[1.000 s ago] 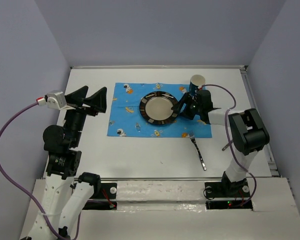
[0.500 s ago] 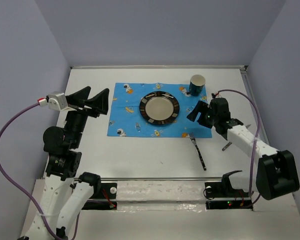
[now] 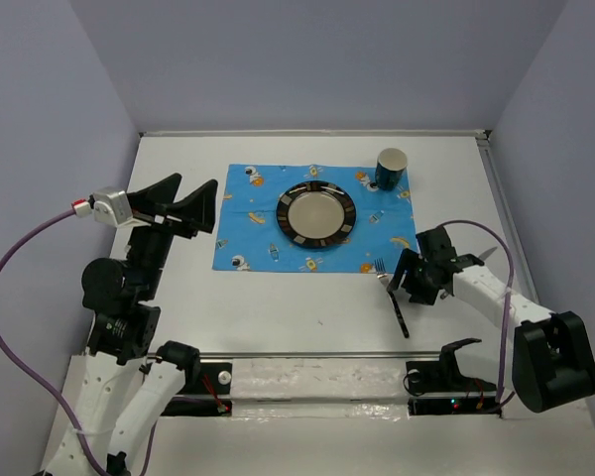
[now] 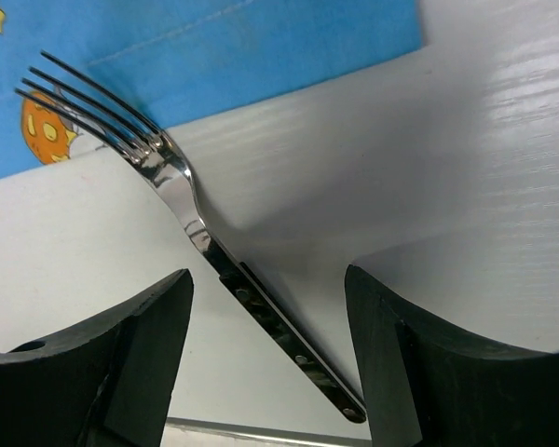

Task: Set the dinner table for one person

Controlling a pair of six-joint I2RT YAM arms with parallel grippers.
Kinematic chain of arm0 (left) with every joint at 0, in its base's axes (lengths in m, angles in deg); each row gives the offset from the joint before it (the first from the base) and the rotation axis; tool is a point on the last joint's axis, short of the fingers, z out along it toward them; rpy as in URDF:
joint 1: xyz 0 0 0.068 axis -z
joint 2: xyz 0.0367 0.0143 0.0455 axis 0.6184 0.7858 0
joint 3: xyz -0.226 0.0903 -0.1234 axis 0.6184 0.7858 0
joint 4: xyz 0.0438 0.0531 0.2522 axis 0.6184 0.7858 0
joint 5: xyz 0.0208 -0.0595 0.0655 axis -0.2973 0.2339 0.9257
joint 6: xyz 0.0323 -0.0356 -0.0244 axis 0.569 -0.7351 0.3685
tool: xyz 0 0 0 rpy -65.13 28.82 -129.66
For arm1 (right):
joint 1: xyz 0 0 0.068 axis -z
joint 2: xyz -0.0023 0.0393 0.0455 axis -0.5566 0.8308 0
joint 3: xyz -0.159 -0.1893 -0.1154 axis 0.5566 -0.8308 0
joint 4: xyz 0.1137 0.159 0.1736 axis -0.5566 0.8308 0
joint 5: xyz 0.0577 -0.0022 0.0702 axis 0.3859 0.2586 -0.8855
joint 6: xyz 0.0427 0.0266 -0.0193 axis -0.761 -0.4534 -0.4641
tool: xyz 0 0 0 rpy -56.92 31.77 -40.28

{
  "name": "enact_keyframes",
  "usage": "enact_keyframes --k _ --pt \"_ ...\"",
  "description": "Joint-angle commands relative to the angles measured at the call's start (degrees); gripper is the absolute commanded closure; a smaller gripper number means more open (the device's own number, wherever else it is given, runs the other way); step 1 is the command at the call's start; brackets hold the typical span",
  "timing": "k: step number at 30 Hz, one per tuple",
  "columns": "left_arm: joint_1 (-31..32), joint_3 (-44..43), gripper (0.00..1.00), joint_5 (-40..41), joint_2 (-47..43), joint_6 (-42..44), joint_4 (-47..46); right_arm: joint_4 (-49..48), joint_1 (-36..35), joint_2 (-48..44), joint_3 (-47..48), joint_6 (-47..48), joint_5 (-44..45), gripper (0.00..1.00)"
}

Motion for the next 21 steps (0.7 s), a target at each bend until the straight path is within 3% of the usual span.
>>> enact_keyframes --k 1,15,17,19,21 --pt "0.5 -0.1 0.01 0.4 -0.9 0.8 -2.5 2.6 0.2 1.5 0.4 -0.1 -3.9 0.29" --pt "1.7 -0.5 0.01 -0.4 -2.5 0.7 -2.5 10.1 -12.1 12.1 5.5 -3.1 1.1 0.55" --pt "2.0 -0.6 0.01 -0.4 -2.9 0.8 -2.4 10.7 -12.1 13.6 6.5 -2.0 -0.6 0.70" --pt "2.1 -0.6 0.01 -0.3 -3.3 0.8 -2.4 11.0 -12.7 15.8 7.4 -0.6 -0.9 0.74" --pt "2.1 -0.6 0.01 -0.1 -3.7 1.0 -2.4 11.7 -12.7 16.9 8.4 0.2 0.3 0.84"
